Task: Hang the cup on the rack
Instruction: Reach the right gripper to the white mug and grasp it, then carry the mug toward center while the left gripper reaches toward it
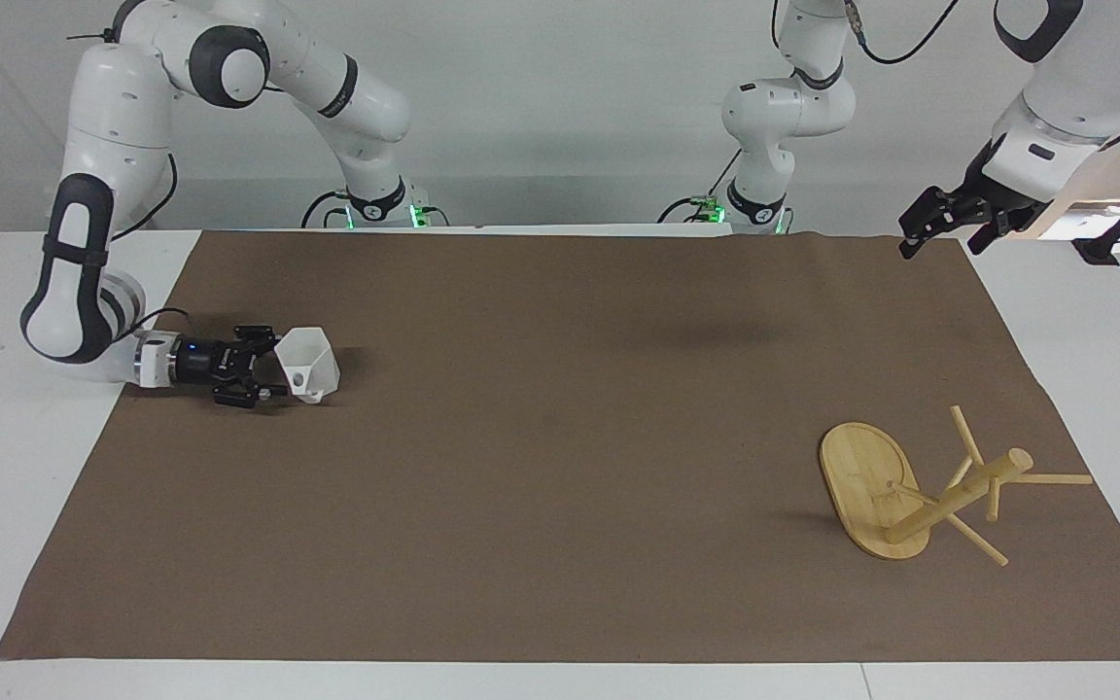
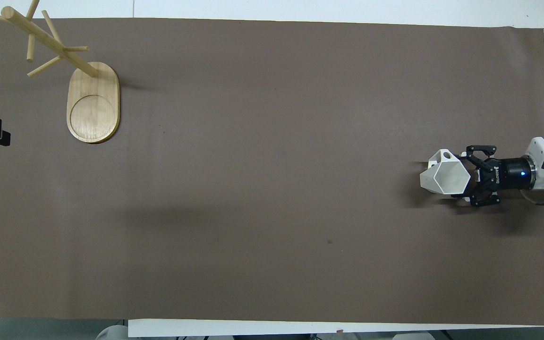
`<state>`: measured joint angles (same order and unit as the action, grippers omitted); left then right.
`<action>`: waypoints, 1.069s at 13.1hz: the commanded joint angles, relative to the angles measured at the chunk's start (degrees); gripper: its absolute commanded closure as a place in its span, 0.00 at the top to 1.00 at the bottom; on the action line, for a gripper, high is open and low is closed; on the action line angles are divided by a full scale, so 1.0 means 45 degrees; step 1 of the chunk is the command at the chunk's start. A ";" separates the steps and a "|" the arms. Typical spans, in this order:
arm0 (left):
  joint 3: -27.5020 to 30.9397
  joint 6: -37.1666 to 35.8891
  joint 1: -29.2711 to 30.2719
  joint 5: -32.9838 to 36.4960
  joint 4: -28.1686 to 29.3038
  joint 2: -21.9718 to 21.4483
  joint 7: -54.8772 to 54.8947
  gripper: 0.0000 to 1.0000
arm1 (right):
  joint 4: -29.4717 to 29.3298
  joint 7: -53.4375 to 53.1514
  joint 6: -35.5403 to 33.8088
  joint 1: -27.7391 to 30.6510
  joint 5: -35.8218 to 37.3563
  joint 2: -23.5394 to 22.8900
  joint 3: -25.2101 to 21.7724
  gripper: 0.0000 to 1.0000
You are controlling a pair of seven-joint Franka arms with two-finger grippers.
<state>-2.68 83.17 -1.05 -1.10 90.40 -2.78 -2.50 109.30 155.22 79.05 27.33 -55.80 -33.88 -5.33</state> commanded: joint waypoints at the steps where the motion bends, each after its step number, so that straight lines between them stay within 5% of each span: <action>1: 0.0029 -0.0259 0.0019 0.0224 -0.0010 -0.0104 0.0125 1.00 | 0.0476 0.0526 0.0285 -0.0370 -0.0373 0.0146 0.0012 1.00; 11: 0.0029 -0.0181 0.0039 0.0224 -0.0049 -0.0104 0.0202 1.00 | 0.1161 0.0605 0.0286 -0.0859 -0.0451 0.0282 0.0031 0.99; 12: 0.0029 -0.0162 -0.0020 0.0224 -0.0069 -0.0104 0.0242 1.00 | 0.1103 0.0625 0.0266 -0.0859 -0.0451 0.0302 0.0050 0.86; 13: 0.0010 -0.0161 -0.0020 0.0224 -0.0146 -0.0124 0.0242 1.00 | 0.1102 0.0606 0.0247 -0.0859 -0.0451 0.0379 0.0051 0.53; 14: 0.0010 -0.0142 -0.0020 0.0224 -0.0147 -0.0163 0.0300 1.00 | 0.1083 0.0547 0.0285 -0.0878 -0.0451 0.0593 0.0051 0.32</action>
<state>-2.60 83.09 -1.03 -1.03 90.26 -2.89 -2.23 112.65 155.39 79.69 23.33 -56.44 -33.50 -5.15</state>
